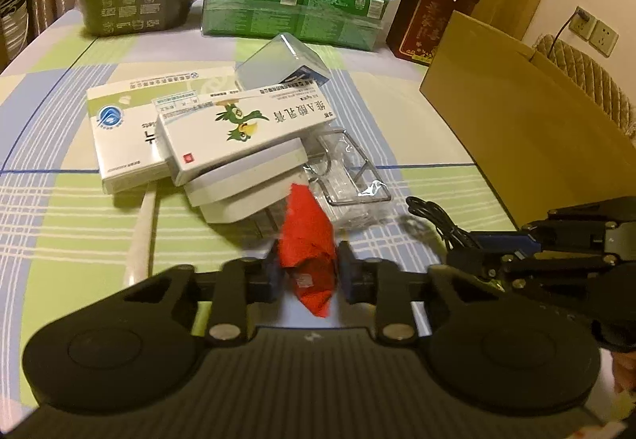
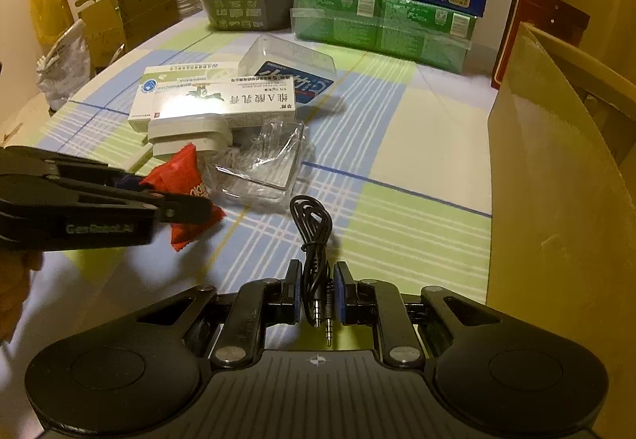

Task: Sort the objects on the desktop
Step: 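Grasp the red snack packet with the left gripper while the right holds the cable, then carry the red packet and black cable in both grippers to the cardboard box, then open both grippers to drop the packet and cable into the box, then move both grippers back over the remaining table items, then reach the right gripper to the clear plastic bag and close on it, then grasp the white lidded container with the left gripper while the right gripper holds the bag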

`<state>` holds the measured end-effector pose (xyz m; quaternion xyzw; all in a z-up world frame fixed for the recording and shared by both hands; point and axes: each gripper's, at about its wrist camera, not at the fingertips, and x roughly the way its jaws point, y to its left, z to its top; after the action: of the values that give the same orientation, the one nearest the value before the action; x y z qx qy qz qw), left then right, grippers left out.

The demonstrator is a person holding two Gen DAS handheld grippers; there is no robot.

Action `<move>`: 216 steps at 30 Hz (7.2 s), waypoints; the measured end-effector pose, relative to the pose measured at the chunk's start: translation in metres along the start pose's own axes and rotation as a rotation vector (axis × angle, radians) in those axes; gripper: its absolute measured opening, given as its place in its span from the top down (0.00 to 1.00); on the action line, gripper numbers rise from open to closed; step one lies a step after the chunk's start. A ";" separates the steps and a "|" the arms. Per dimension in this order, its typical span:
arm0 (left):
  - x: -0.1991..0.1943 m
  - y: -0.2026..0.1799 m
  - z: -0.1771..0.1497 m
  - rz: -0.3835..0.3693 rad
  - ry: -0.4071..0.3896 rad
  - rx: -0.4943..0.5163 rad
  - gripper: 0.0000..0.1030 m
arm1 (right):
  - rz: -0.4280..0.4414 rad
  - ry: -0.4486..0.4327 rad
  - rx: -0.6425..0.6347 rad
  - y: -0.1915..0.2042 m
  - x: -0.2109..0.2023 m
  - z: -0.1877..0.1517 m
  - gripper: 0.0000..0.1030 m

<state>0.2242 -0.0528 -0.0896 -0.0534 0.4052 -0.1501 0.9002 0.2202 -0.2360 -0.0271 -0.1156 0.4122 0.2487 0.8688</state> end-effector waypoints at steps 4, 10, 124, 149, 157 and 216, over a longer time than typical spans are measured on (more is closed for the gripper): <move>-0.015 0.000 -0.004 0.022 0.009 0.004 0.83 | 0.008 -0.005 0.002 0.004 -0.005 -0.003 0.87; -0.032 -0.010 -0.008 0.066 0.028 0.060 0.83 | 0.004 -0.026 0.014 0.010 -0.019 -0.009 0.87; -0.216 -0.006 -0.011 0.221 -0.055 0.146 0.01 | 0.047 -0.167 0.138 0.032 -0.178 -0.008 0.02; -0.105 0.036 0.006 0.212 -0.008 0.100 0.04 | 0.046 -0.094 0.131 0.021 -0.055 0.023 0.02; -0.068 0.047 0.011 0.203 -0.022 0.037 0.04 | 0.055 -0.093 0.123 0.011 -0.008 0.030 0.07; 0.006 0.018 0.024 0.216 -0.103 -0.021 0.24 | 0.036 -0.017 0.029 0.005 0.034 0.036 0.49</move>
<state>0.2499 -0.0377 -0.0818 -0.0266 0.3633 -0.0449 0.9302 0.2595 -0.2063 -0.0308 -0.0937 0.4102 0.2592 0.8694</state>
